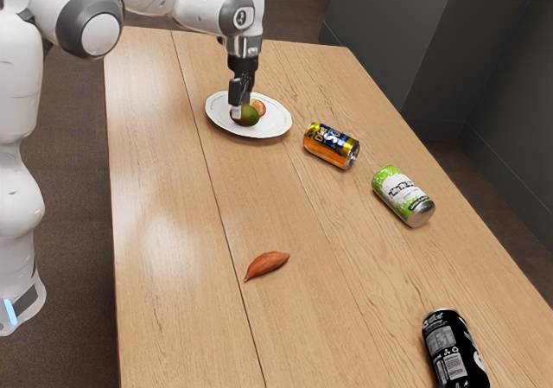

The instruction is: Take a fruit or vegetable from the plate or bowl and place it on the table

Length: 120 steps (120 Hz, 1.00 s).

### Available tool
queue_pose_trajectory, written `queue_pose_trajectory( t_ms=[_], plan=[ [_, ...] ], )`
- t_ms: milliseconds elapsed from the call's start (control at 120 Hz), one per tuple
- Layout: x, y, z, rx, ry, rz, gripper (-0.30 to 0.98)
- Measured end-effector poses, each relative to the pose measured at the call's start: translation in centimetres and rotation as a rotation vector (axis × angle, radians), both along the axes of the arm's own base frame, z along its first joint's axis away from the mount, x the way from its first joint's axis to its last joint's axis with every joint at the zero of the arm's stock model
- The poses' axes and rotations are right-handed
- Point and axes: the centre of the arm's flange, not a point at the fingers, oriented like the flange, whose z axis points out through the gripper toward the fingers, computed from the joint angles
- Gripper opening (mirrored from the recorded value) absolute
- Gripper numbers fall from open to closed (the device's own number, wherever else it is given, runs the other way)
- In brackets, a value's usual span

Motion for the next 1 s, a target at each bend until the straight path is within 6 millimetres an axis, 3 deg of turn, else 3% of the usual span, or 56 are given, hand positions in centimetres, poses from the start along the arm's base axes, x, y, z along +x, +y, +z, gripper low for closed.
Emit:
queue_pose_trajectory(
  t_ms=[483, 667, 850, 1000],
  plan=[
    [-0.1, -0.4, -1.7, -0.035, 0.009, -0.014, 0.67],
    [-0.1, -0.4, -1.4, -0.033, 0.004, -0.02, 0.44],
    [-0.3, -0.8, -2.3, -0.045, 0.02, -0.029, 0.36],
    [-0.9, -0.8, -0.6, -0.031, 0.005, -0.033, 0.3]
  ],
)
